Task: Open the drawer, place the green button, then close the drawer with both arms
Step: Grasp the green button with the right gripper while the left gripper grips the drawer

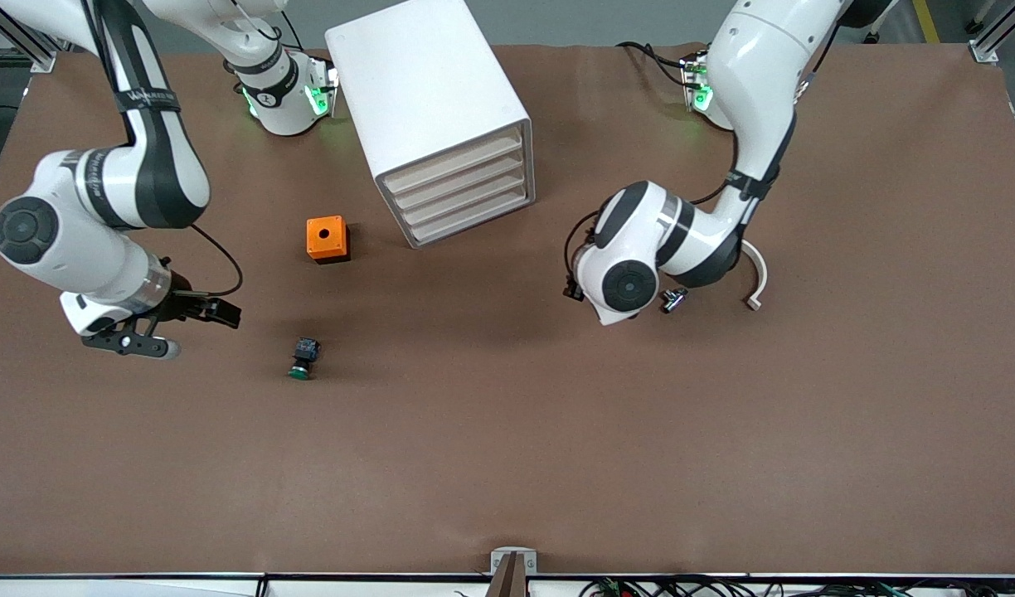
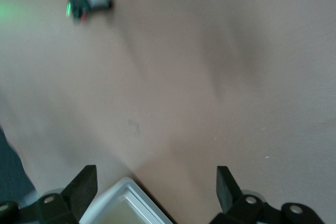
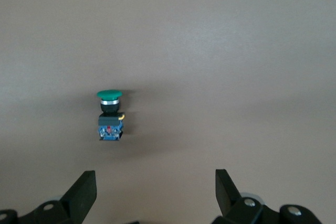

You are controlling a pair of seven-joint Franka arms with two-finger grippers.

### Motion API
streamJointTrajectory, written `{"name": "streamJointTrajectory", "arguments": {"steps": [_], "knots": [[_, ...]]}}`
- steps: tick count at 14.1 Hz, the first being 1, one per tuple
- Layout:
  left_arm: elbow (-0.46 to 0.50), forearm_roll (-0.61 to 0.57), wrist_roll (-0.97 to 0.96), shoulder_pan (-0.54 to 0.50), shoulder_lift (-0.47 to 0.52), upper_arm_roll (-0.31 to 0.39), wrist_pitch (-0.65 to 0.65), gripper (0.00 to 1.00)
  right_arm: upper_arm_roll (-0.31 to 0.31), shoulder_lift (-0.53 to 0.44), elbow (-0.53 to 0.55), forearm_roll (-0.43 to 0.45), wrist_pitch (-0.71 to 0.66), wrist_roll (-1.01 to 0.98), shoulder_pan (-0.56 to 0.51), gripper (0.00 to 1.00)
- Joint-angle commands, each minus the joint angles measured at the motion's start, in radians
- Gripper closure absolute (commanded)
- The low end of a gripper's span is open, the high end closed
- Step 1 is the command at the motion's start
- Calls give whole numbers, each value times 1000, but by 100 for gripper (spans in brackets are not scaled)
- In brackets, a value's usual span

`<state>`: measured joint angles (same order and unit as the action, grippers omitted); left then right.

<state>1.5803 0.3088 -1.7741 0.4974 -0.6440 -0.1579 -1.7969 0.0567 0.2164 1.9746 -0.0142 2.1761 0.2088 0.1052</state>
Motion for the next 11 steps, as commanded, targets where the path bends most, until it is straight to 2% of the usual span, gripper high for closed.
{"name": "streamJointTrajectory", "arguments": {"steps": [1,4,8,9,10,11], "knots": [[-60,81,-172,55,-68,6,10,0,3,12,62,-4,101,55,40,0],[-60,223,-299,101,-114,6,11,0,3,79,79,-4,209,124,82,0],[-60,439,-451,102,-172,6,11,0,3,162,92,-4,339,202,143,0],[-62,458,-479,102,-184,6,19,0,3,178,92,-4,350,205,145,0],[-60,467,-496,104,-186,6,21,5,3,191,92,-4,366,205,148,0],[-60,473,-522,112,-187,6,31,18,3,202,93,-4,376,205,148,0]]}}
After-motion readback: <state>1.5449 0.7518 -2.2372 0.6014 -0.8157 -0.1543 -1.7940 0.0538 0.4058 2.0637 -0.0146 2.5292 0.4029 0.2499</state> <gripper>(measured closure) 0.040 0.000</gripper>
